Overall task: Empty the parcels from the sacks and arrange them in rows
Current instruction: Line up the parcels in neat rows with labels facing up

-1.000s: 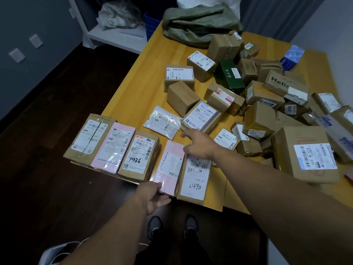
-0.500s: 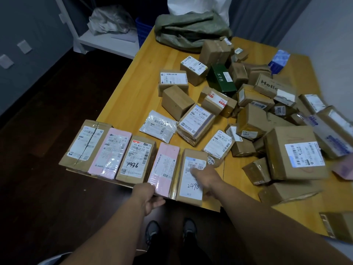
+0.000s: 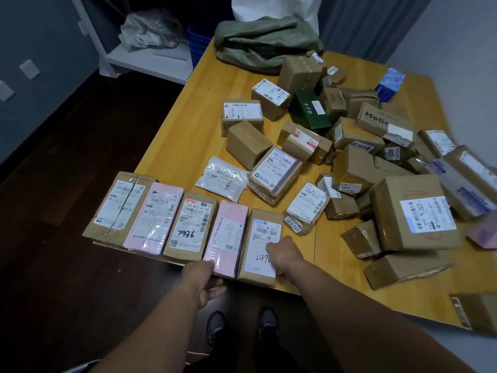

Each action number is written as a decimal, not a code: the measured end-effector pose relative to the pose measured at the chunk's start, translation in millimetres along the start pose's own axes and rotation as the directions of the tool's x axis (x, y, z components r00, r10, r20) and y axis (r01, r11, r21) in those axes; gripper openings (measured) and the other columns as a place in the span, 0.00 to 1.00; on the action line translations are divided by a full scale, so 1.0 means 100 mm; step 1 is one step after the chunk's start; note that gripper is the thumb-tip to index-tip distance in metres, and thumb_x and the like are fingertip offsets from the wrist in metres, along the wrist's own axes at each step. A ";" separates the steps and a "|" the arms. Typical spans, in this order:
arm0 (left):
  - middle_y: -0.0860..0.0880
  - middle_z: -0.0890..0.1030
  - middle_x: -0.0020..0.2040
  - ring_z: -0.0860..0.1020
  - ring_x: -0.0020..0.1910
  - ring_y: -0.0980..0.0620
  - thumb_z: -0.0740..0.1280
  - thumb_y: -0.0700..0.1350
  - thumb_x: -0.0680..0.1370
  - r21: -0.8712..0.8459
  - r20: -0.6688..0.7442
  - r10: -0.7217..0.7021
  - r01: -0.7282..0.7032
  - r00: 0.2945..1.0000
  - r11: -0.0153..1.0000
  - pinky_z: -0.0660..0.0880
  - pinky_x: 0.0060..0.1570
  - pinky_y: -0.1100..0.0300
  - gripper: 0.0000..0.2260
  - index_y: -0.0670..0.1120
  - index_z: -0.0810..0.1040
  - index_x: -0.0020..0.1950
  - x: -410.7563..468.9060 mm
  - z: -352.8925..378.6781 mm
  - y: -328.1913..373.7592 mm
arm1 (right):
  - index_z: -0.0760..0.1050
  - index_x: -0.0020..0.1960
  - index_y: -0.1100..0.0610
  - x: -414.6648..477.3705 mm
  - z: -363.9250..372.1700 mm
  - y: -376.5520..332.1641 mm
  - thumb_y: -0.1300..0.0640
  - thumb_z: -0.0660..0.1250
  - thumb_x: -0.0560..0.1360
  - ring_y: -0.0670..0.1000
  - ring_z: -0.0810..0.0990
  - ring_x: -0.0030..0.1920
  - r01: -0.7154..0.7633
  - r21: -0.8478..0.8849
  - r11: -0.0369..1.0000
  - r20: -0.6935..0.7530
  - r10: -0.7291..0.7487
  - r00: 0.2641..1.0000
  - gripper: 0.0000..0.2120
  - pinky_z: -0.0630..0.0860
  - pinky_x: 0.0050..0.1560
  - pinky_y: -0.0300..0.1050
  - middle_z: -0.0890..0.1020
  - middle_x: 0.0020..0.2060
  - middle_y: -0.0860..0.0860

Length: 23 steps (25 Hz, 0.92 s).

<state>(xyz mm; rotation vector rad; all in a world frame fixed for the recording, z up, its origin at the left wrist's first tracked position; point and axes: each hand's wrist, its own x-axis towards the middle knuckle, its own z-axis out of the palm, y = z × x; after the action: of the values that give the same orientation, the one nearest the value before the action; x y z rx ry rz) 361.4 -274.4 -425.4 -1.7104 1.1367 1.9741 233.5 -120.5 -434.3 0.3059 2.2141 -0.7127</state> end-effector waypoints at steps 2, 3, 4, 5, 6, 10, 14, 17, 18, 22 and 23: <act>0.37 0.79 0.45 0.80 0.41 0.39 0.62 0.44 0.81 0.111 0.038 -0.084 0.079 0.996 0.991 0.82 0.44 0.45 0.08 0.39 0.75 0.52 -0.09 -0.01 0.04 | 0.65 0.66 0.61 -0.02 -0.04 0.00 0.54 0.60 0.79 0.58 0.80 0.51 -0.010 -0.005 1.000 0.002 0.010 1.000 0.18 0.78 0.50 0.53 0.80 0.52 0.55; 0.35 0.82 0.46 0.82 0.42 0.37 0.63 0.45 0.79 0.189 0.072 -0.138 0.122 0.988 0.974 0.83 0.41 0.47 0.11 0.38 0.76 0.53 -0.16 -0.01 0.07 | 0.65 0.65 0.60 -0.05 -0.09 0.00 0.54 0.60 0.79 0.58 0.80 0.51 -0.012 -0.009 1.000 0.002 0.012 1.000 0.18 0.78 0.51 0.53 0.80 0.53 0.54; 0.34 0.84 0.45 0.84 0.43 0.37 0.63 0.46 0.78 0.266 0.107 -0.179 0.145 0.978 0.953 0.83 0.39 0.50 0.13 0.36 0.77 0.54 -0.22 0.00 0.09 | 0.66 0.66 0.60 -0.06 -0.14 0.00 0.53 0.61 0.78 0.58 0.80 0.52 -0.014 -0.010 1.000 0.000 0.014 1.000 0.18 0.79 0.51 0.53 0.80 0.54 0.54; 0.35 0.85 0.45 0.85 0.44 0.37 0.62 0.45 0.77 0.327 0.138 -0.201 0.147 0.970 0.934 0.82 0.38 0.53 0.15 0.34 0.78 0.53 -0.28 0.04 0.13 | 0.67 0.65 0.60 -0.08 -0.20 -0.01 0.53 0.62 0.77 0.58 0.80 0.52 -0.012 -0.005 1.000 -0.007 0.012 1.000 0.19 0.79 0.52 0.54 0.81 0.54 0.54; 0.36 0.85 0.44 0.85 0.44 0.39 0.62 0.45 0.77 0.359 0.162 -0.201 0.132 0.966 0.924 0.82 0.38 0.54 0.15 0.34 0.79 0.51 -0.33 0.09 0.18 | 0.68 0.65 0.59 -0.11 -0.29 -0.03 0.53 0.63 0.76 0.58 0.80 0.51 -0.009 0.003 1.000 -0.017 0.009 1.000 0.19 0.80 0.53 0.54 0.81 0.53 0.55; 0.42 0.84 0.40 0.84 0.34 0.44 0.59 0.45 0.78 0.291 0.229 -0.055 -0.014 0.972 0.957 0.82 0.34 0.57 0.10 0.42 0.77 0.42 -0.49 0.48 0.44 | 0.74 0.57 0.57 -0.22 -0.71 -0.08 0.54 0.66 0.76 0.58 0.79 0.48 0.052 0.060 0.997 -0.112 -0.045 0.993 0.12 0.78 0.46 0.50 0.80 0.50 0.53; 0.40 0.81 0.39 0.81 0.36 0.44 0.61 0.39 0.79 0.191 0.246 0.144 -0.193 0.959 0.962 0.81 0.30 0.56 0.06 0.40 0.76 0.49 -0.57 0.91 0.63 | 0.78 0.54 0.57 -0.34 -1.17 -0.01 0.56 0.67 0.76 0.55 0.78 0.44 0.119 0.060 0.991 -0.220 -0.103 0.970 0.08 0.73 0.43 0.47 0.79 0.42 0.51; 0.41 0.81 0.40 0.80 0.35 0.46 0.61 0.39 0.80 0.202 0.280 0.204 -0.265 0.938 0.943 0.82 0.34 0.56 0.07 0.38 0.78 0.50 -0.68 1.27 0.69 | 0.76 0.52 0.56 -0.40 -1.62 0.03 0.53 0.66 0.76 0.57 0.78 0.47 0.183 -0.067 0.981 -0.408 -0.194 0.892 0.08 0.75 0.47 0.49 0.80 0.48 0.54; 0.42 0.81 0.40 0.79 0.36 0.47 0.61 0.39 0.80 0.206 0.298 0.214 -0.281 0.930 0.937 0.81 0.35 0.56 0.07 0.38 0.78 0.50 -0.74 1.43 0.70 | 0.75 0.54 0.56 -0.39 -1.81 0.07 0.52 0.66 0.76 0.59 0.77 0.51 0.211 -0.100 0.972 -0.492 -0.233 0.839 0.10 0.76 0.49 0.51 0.79 0.51 0.55; 0.42 0.81 0.42 0.79 0.37 0.47 0.61 0.41 0.81 0.203 0.327 0.242 -0.318 0.913 0.926 0.81 0.39 0.53 0.08 0.40 0.77 0.55 -0.84 2.11 0.66 | 0.72 0.64 0.57 -0.32 -2.54 0.26 0.54 0.68 0.74 0.60 0.69 0.64 0.187 -0.286 0.940 -0.727 -0.340 0.596 0.20 0.71 0.62 0.56 0.72 0.61 0.58; 0.42 0.81 0.42 0.79 0.37 0.47 0.61 0.41 0.81 0.214 0.330 0.241 -0.321 0.913 0.922 0.80 0.36 0.55 0.08 0.40 0.77 0.55 -0.88 2.31 0.63 | 0.70 0.65 0.57 -0.30 -2.73 0.34 0.53 0.69 0.73 0.60 0.68 0.64 0.158 -0.303 0.940 -0.751 -0.337 0.568 0.22 0.70 0.63 0.57 0.71 0.62 0.58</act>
<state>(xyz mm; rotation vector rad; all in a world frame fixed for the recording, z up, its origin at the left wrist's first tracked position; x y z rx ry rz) 180.4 -126.6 -324.9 -1.1181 1.5197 2.0401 102.5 65.8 -277.3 0.2246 3.2357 -0.5252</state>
